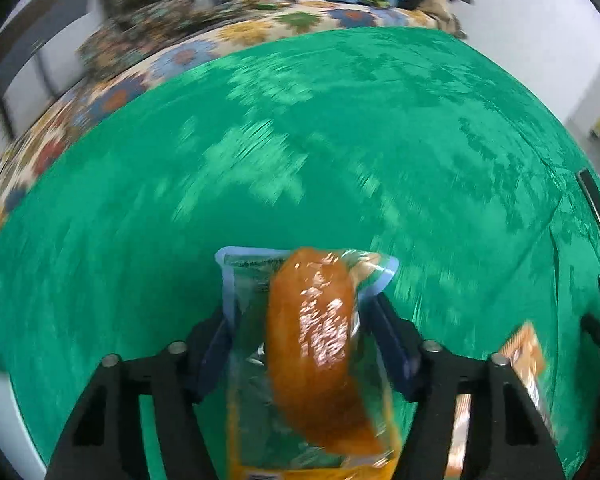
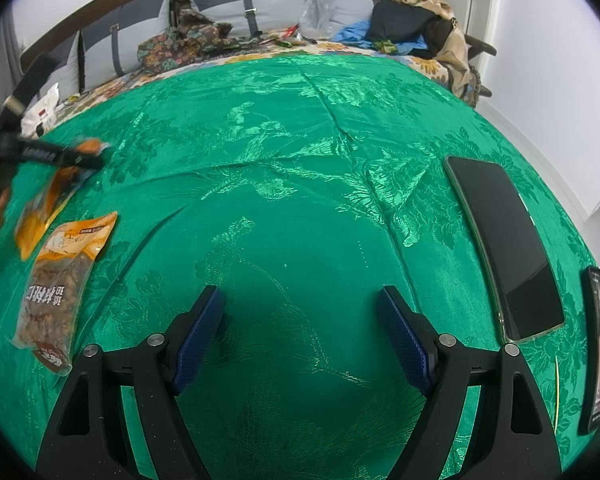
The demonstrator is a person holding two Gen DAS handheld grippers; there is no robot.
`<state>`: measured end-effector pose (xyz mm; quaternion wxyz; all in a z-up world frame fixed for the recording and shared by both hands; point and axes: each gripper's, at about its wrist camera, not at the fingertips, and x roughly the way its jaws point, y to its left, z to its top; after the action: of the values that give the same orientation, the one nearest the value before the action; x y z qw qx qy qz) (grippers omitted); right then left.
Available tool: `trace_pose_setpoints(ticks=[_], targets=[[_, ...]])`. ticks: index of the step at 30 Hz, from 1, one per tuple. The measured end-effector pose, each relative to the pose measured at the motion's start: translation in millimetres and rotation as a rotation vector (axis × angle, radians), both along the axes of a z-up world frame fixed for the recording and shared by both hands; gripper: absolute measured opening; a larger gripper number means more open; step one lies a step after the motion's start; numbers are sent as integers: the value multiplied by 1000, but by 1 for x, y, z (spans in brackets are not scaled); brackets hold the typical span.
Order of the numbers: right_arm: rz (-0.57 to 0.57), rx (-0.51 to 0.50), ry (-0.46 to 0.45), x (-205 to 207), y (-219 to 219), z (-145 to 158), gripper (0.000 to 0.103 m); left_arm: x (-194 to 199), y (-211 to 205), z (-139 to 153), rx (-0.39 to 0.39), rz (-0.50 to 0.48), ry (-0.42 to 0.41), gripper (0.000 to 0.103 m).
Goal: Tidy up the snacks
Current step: 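Grasp the orange sausage pack with the left tool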
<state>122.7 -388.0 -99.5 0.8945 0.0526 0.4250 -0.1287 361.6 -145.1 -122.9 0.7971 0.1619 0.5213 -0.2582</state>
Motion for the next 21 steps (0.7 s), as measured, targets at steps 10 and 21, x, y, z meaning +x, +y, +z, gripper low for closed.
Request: trace_pose_setpoints(ticks=[10, 21], targets=[[-1, 0, 0, 0, 0, 0, 83, -123, 129, -1, -25, 352, 13, 58], [-1, 0, 0, 0, 0, 0, 83, -205, 167, -11, -61, 419, -21, 90]])
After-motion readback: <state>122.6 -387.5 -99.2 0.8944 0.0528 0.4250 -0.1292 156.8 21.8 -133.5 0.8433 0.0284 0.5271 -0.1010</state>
